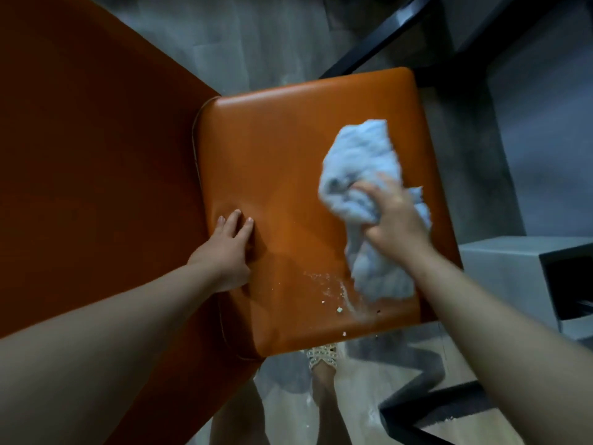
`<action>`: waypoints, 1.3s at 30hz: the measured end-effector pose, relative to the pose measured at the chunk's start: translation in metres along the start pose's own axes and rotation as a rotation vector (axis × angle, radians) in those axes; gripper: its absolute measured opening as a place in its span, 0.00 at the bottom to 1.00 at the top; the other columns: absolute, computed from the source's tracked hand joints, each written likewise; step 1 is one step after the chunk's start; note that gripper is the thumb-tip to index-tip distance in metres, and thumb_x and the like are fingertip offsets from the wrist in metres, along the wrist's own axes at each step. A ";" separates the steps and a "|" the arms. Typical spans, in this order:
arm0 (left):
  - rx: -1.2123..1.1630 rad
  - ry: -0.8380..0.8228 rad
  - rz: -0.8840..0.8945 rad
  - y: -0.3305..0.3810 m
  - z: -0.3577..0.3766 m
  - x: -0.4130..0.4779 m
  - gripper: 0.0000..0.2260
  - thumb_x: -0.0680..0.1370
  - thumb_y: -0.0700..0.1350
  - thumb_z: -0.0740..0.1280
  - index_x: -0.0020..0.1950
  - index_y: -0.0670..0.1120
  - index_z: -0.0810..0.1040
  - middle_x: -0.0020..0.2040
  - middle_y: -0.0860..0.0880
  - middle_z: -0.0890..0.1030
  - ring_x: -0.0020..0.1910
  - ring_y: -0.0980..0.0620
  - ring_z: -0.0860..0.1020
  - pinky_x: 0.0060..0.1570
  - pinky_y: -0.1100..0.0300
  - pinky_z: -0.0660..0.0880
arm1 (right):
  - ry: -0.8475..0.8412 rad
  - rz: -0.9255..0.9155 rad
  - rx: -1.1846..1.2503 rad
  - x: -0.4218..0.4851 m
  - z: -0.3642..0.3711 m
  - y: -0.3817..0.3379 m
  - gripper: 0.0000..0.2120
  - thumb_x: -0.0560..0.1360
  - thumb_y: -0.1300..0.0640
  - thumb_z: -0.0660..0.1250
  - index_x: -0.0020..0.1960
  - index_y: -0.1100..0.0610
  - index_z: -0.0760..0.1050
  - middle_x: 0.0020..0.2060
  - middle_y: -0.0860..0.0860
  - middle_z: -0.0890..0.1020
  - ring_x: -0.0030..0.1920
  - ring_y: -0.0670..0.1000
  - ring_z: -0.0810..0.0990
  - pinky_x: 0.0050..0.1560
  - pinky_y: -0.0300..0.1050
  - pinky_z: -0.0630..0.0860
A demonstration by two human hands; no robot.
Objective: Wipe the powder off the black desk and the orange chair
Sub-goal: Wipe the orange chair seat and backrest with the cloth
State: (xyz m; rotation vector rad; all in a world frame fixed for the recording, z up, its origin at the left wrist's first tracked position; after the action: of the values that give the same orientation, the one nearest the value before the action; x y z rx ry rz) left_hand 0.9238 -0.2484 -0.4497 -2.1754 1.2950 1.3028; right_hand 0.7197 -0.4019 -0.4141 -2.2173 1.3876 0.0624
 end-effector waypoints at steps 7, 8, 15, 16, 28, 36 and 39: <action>-0.016 0.006 0.015 -0.001 0.003 0.001 0.43 0.74 0.37 0.64 0.77 0.54 0.38 0.77 0.53 0.33 0.76 0.49 0.36 0.68 0.54 0.67 | -0.105 0.276 -0.184 0.003 0.017 0.017 0.32 0.69 0.53 0.70 0.69 0.43 0.62 0.77 0.47 0.49 0.71 0.61 0.59 0.67 0.55 0.61; -0.017 0.005 0.016 -0.002 0.003 0.001 0.43 0.74 0.37 0.64 0.77 0.54 0.38 0.77 0.53 0.33 0.76 0.49 0.37 0.68 0.54 0.68 | -0.123 0.194 -0.187 -0.005 0.026 0.008 0.30 0.68 0.55 0.70 0.67 0.44 0.65 0.76 0.47 0.52 0.70 0.61 0.60 0.66 0.54 0.63; -0.016 0.015 0.020 -0.001 0.003 0.001 0.43 0.74 0.38 0.65 0.77 0.53 0.38 0.77 0.53 0.33 0.76 0.48 0.36 0.69 0.53 0.66 | 0.174 0.301 -0.033 -0.004 -0.013 0.041 0.30 0.70 0.60 0.67 0.69 0.47 0.65 0.75 0.51 0.57 0.68 0.62 0.63 0.66 0.54 0.63; -0.015 0.017 0.019 -0.001 0.003 0.001 0.43 0.74 0.38 0.65 0.77 0.53 0.38 0.77 0.53 0.33 0.76 0.48 0.36 0.69 0.53 0.66 | 0.116 0.381 -0.078 -0.002 -0.012 0.049 0.31 0.71 0.57 0.67 0.71 0.46 0.61 0.77 0.49 0.50 0.70 0.62 0.59 0.68 0.57 0.59; 0.002 0.034 -0.007 0.001 0.004 0.000 0.43 0.75 0.37 0.65 0.77 0.54 0.38 0.77 0.53 0.33 0.76 0.48 0.36 0.68 0.54 0.67 | 0.330 0.302 0.068 -0.024 -0.027 0.056 0.34 0.67 0.65 0.68 0.69 0.47 0.63 0.69 0.53 0.67 0.65 0.60 0.68 0.63 0.54 0.67; -0.025 -0.012 -0.009 -0.002 0.004 0.004 0.42 0.75 0.37 0.65 0.77 0.53 0.38 0.76 0.53 0.33 0.76 0.48 0.36 0.69 0.54 0.63 | 0.066 0.224 -0.038 -0.048 0.012 0.048 0.32 0.68 0.67 0.66 0.69 0.50 0.68 0.69 0.53 0.69 0.63 0.62 0.69 0.61 0.50 0.67; -0.038 -0.007 -0.015 0.000 0.004 0.004 0.43 0.75 0.36 0.65 0.78 0.53 0.39 0.77 0.53 0.33 0.76 0.48 0.36 0.71 0.53 0.64 | 0.204 0.183 0.042 -0.031 -0.019 0.062 0.32 0.66 0.70 0.66 0.67 0.51 0.70 0.65 0.55 0.73 0.60 0.62 0.71 0.61 0.50 0.69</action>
State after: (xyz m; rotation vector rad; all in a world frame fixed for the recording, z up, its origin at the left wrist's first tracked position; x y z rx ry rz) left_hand 0.9223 -0.2477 -0.4549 -2.1999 1.2588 1.3385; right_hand 0.6484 -0.4060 -0.4131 -2.1043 1.6843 -0.1314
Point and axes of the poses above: each hand's wrist, its own x-axis towards the middle knuckle, its own z-axis out of the palm, y = z × x, the point moved 6 cm from there along x, towards the middle knuckle
